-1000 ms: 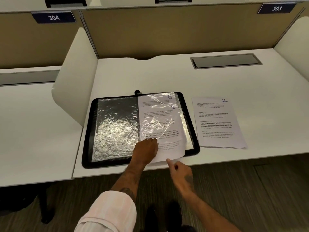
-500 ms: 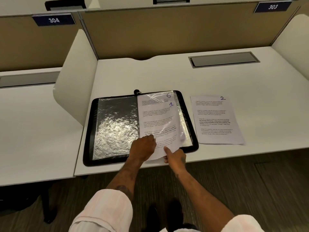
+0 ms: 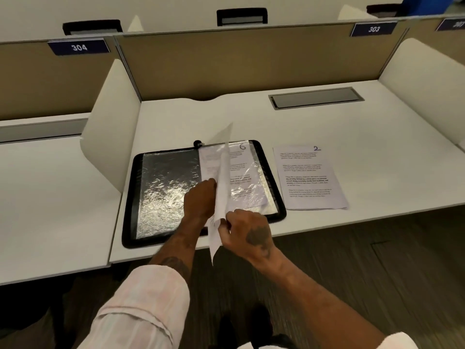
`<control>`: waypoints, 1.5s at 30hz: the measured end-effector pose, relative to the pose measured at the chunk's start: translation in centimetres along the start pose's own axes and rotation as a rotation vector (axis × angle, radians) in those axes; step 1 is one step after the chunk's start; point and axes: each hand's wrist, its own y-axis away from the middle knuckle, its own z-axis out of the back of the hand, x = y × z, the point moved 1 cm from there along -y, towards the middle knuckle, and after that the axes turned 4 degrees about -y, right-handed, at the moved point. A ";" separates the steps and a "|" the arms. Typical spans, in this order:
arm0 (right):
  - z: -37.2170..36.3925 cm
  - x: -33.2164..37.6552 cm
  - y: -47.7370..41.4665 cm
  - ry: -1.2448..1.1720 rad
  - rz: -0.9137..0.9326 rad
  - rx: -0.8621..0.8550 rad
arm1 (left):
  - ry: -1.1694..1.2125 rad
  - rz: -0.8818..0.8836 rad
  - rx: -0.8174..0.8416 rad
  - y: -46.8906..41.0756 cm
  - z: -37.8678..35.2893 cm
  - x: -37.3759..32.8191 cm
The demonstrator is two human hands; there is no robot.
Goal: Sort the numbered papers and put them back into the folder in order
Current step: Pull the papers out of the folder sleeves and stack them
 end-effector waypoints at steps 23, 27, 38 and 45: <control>16.0 -17.2 -10.3 -0.977 -0.776 -0.170 | 0.681 0.890 -0.232 5.6 -1.9 12.2; 12.5 -21.9 -7.9 -1.161 -0.984 -0.416 | 0.768 0.969 -0.344 6.5 -3.2 14.2; 4.1 -26.6 -2.0 -1.268 -1.410 -0.574 | 1.008 1.007 -0.340 8.0 -4.1 16.2; 0.5 -28.0 -0.2 -1.149 -1.490 -0.519 | 1.160 0.916 -0.226 8.0 -3.9 16.9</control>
